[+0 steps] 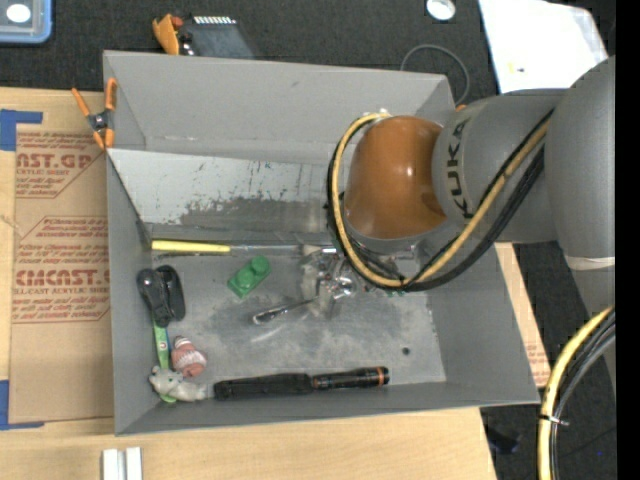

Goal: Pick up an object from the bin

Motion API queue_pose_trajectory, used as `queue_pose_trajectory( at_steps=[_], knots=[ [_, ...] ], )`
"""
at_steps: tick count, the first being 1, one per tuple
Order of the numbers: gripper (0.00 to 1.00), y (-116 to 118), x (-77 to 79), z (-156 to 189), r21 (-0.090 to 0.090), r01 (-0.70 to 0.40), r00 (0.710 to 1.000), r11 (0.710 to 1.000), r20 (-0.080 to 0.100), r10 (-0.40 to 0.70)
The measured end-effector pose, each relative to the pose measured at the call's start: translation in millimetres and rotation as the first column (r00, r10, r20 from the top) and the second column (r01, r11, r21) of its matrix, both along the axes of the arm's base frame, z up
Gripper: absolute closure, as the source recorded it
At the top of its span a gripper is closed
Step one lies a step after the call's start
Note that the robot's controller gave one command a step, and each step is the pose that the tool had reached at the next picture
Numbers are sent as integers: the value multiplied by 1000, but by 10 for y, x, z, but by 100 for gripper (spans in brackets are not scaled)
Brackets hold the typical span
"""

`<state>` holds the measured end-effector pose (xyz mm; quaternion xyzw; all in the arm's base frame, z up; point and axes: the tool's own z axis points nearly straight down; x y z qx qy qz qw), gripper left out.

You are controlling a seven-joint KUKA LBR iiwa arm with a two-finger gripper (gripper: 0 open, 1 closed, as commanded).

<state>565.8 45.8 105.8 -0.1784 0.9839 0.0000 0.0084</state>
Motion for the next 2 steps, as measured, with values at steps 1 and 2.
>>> queue_pose_trajectory(
  at_steps=[1,2],
  knots=[
    [100,3,1,35,0,0,1000,1000,1,0],
    [100,6,-19,334,0,0,1000,1000,-6,0]
  ],
)
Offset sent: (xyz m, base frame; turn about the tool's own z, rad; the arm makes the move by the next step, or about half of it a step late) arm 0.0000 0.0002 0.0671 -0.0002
